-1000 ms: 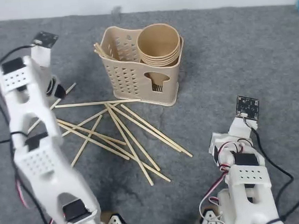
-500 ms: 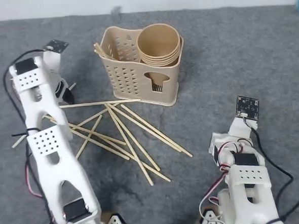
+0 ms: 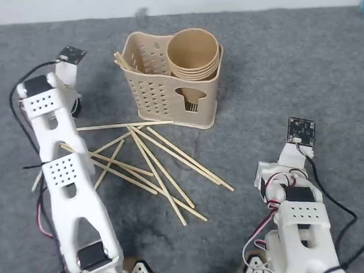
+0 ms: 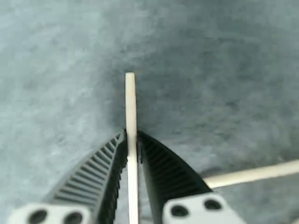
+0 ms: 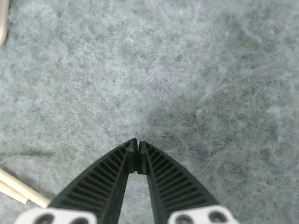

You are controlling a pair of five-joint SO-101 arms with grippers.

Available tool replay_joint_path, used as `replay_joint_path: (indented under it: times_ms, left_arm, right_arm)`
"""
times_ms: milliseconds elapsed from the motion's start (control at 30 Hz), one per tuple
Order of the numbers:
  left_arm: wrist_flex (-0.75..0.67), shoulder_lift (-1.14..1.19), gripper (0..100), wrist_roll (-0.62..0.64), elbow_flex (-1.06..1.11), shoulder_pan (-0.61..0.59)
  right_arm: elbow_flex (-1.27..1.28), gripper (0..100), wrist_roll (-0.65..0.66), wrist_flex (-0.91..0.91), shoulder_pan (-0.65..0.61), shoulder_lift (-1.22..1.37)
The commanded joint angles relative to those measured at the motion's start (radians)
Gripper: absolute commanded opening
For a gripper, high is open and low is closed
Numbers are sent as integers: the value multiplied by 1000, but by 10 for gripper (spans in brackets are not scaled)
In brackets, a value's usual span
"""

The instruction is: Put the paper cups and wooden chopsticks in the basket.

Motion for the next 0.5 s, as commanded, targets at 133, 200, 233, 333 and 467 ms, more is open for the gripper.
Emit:
replay_joint_path:
  times_ms: [133, 200, 233, 333, 467]
  left_arm:
    - [35, -103, 13, 258, -48, -63]
    - [35, -166, 13, 324, -15, -77]
    - [35, -203, 13, 350, 12, -81]
    - [35, -327, 12, 400, 117, -89]
    - [35, -539, 12, 436, 351, -98]
  right_arm:
    - [-11, 9, -5, -21, 4, -27]
    - [-11, 9, -5, -22, 4, -27]
    - [-11, 9, -5, -22, 4, -27]
    - [-11, 9, -5, -24, 4, -27]
    - [-11, 9, -5, -27, 4, -27]
